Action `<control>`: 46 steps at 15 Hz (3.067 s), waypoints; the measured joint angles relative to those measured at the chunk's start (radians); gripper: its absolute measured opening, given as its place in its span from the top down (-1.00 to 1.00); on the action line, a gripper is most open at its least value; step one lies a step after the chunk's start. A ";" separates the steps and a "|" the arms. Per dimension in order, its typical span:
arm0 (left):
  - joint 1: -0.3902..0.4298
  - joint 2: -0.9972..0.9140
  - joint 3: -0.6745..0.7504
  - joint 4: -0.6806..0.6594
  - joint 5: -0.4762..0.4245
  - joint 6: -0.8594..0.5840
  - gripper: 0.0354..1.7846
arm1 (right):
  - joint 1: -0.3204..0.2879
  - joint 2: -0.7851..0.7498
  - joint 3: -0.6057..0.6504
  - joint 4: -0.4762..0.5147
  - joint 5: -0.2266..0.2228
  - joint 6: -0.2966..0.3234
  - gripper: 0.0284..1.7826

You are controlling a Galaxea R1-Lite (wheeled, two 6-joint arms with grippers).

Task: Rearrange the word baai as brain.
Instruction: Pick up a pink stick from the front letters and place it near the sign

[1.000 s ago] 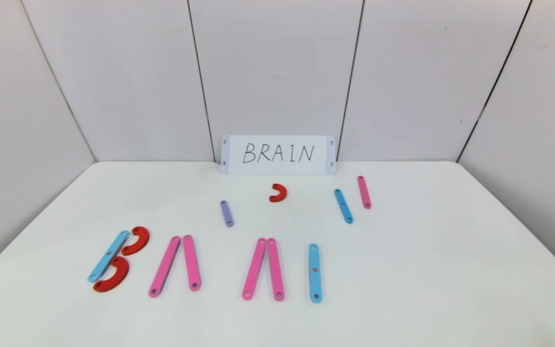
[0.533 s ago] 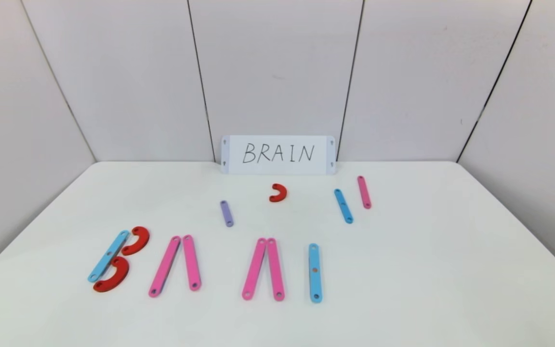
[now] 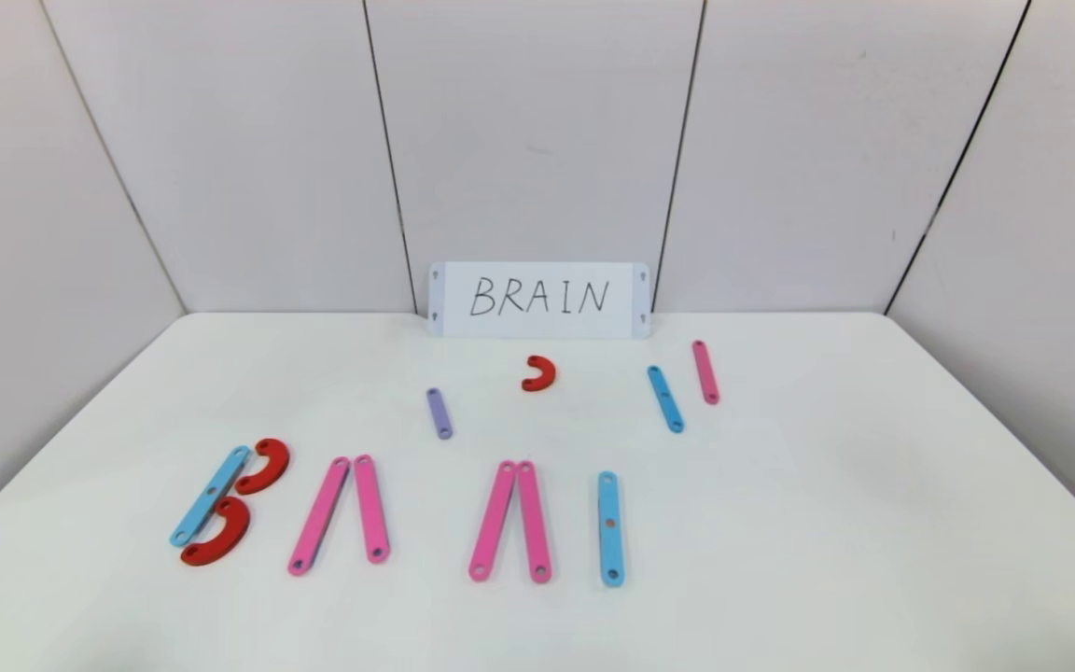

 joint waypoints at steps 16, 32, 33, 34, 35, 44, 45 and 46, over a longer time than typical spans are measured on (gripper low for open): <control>-0.123 0.850 -0.618 0.466 -0.137 0.090 -0.95 | 0.094 0.863 -0.505 0.146 0.283 0.000 -0.95; -0.234 1.159 -0.479 0.283 0.020 -0.008 -0.95 | 0.098 0.965 -0.407 0.045 0.277 -0.003 -0.95; -0.231 1.172 -0.479 0.282 0.020 -0.009 -0.95 | 0.098 0.965 -0.404 0.041 0.277 -0.003 -0.95; -0.225 1.181 -0.479 0.281 0.020 -0.010 -0.95 | 0.098 0.966 -0.400 0.040 0.278 -0.003 -0.95; -0.218 1.186 -0.478 0.281 0.019 -0.011 -0.95 | 0.098 0.966 -0.397 0.040 0.278 -0.004 -0.95; -0.205 1.241 -0.469 0.216 0.018 -0.052 -0.95 | 0.098 0.967 -0.389 0.035 0.280 -0.004 -0.95; -0.205 1.248 -0.469 0.209 0.019 -0.052 -0.95 | 0.098 0.967 -0.388 0.035 0.280 -0.004 -0.95; -0.206 1.255 -0.469 0.204 0.020 -0.053 -0.95 | 0.098 0.967 -0.387 0.035 0.281 -0.004 -0.95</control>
